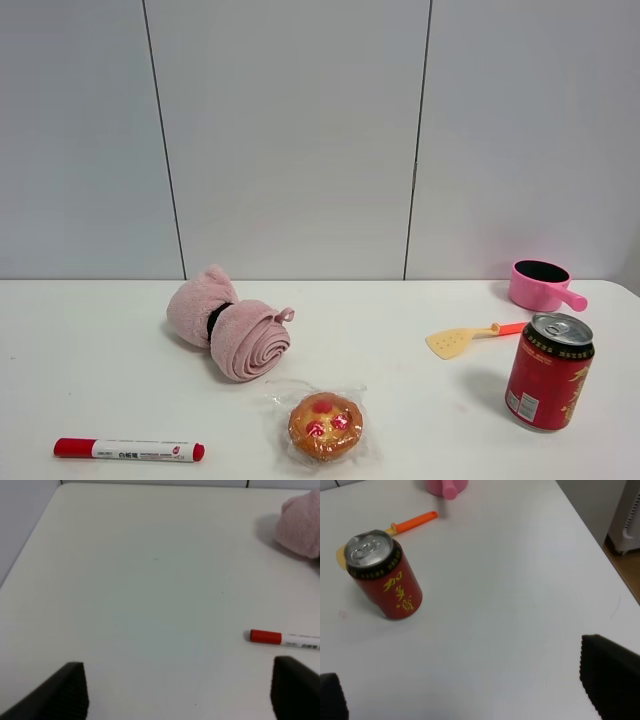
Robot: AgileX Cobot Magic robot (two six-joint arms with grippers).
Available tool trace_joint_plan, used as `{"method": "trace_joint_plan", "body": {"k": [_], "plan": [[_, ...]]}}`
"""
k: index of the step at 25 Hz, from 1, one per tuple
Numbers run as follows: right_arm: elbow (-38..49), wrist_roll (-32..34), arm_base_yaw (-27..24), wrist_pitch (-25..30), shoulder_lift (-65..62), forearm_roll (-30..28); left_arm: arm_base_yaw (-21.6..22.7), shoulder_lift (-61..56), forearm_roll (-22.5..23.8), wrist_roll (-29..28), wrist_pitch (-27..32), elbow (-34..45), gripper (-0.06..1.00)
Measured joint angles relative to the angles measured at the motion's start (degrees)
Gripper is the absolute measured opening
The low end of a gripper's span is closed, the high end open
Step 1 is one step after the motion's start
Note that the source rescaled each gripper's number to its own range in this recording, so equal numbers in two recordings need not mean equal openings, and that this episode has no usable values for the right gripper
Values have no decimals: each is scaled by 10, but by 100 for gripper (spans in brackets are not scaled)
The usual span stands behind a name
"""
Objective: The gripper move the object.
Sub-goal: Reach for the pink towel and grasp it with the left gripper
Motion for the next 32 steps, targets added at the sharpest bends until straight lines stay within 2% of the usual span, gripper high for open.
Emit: {"method": "trace_joint_plan", "body": {"k": [1,25,28,32], "plan": [[0,0,0,0,0,0,0,0,0,0,0,0,63],[0,0,0,0,0,0,0,1,-1,0,1,-3,63],[0,0,0,0,0,0,0,41,-2,0,15,-48,63],[0,0,0,0,0,0,0,149,-3,11,22,-170,63]]}}
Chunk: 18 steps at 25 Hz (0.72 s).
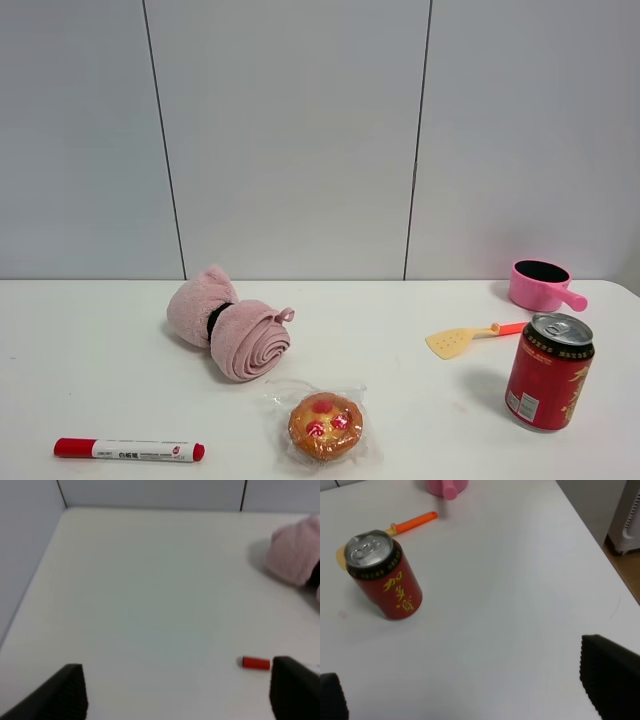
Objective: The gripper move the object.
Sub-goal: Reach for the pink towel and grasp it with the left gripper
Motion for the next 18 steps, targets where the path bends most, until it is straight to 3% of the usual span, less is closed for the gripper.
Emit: {"method": "trace_joint_plan", "body": {"k": [4,11,18], "plan": [[0,0,0,0,0,0,0,133,0,27,0,-129,63],[0,0,0,0,0,0,0,359,-19,38,-55,-300,63],[0,0,0,0,0,0,-23,576,-58,23,-50,-344,63]]}}
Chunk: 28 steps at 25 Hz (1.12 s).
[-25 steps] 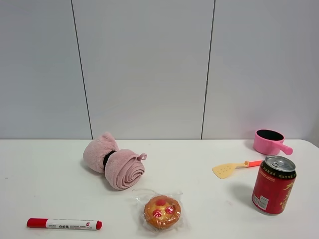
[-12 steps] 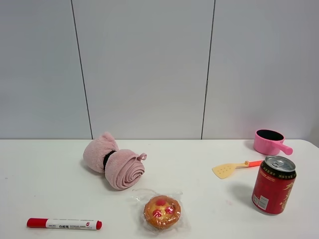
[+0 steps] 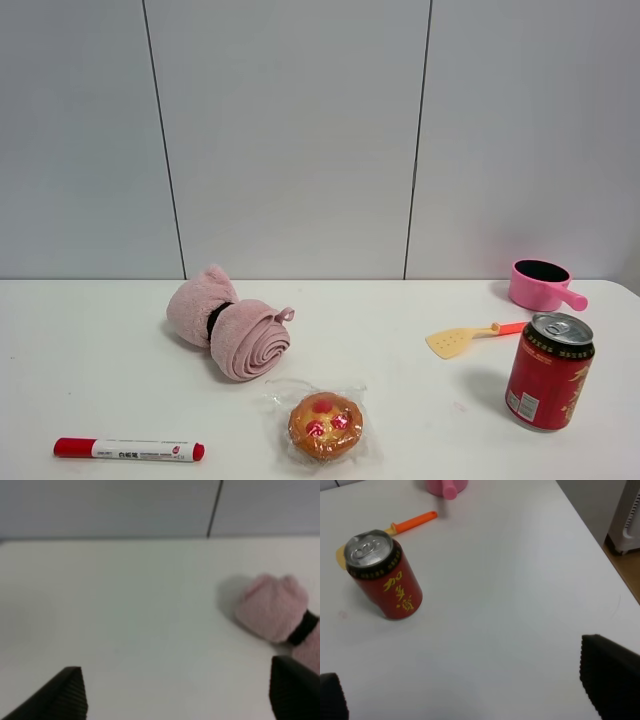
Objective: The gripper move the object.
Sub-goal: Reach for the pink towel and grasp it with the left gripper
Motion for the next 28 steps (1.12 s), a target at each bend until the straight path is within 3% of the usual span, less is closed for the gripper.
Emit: {"method": "trace_joint_plan", "body": {"k": [8,13,16,21,25,28], "plan": [[0,0,0,0,0,0,-104,197,-6,0,-65,-13,66],[0,0,0,0,0,0,-158,311,-6,-1,-75,-88,95],[0,0,0,0,0,0,-185,369,-8,-24,-49,-152,99],[0,0,0,0,0,0,-219,455,-12,-123,36,-272,100],[0,0,0,0,0,0,-251,500,-6,-144,109,-353,100],[0,0,0,0,0,0,-273,521,9,-147,117,-384,100]]}}
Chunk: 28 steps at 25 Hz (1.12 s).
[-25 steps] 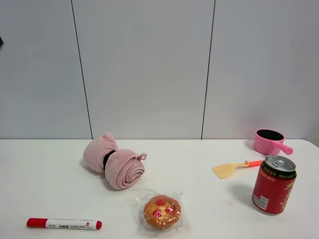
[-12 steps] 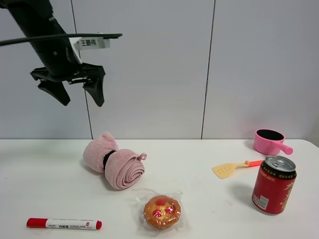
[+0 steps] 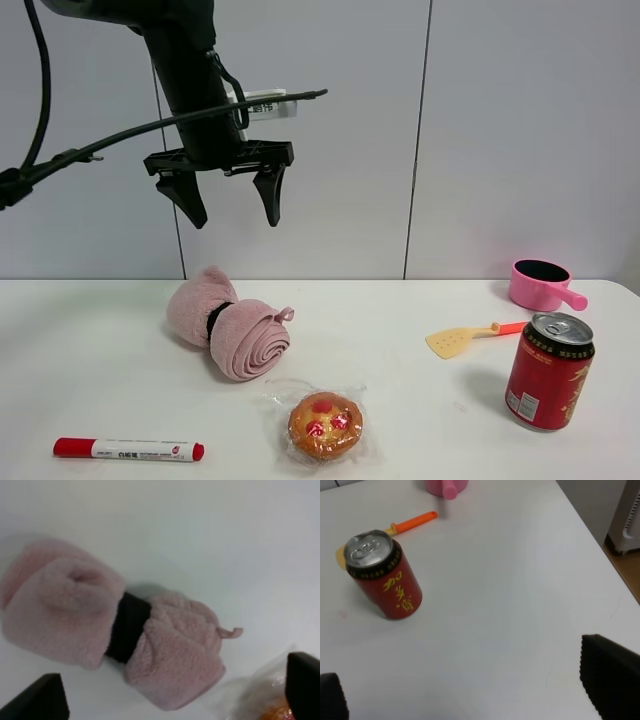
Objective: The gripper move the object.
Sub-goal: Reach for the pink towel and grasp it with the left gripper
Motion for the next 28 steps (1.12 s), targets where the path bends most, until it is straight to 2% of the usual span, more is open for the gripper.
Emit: {"method": "trace_joint_plan", "body": {"k": [7,13,18,20,23,28], "plan": [[0,0,0,0,0,0,-41,21,39,9,8,-6,99],[0,0,0,0,0,0,-56,29,46,19,8,-7,99],[0,0,0,0,0,0,-20,43,52,-70,8,-8,99],[0,0,0,0,0,0,-9,43,61,-81,9,-8,99],[0,0,0,0,0,0,-8,39,61,-94,10,-8,99],[0,0,0,0,0,0,-10,34,57,-186,-3,-8,99]]}}
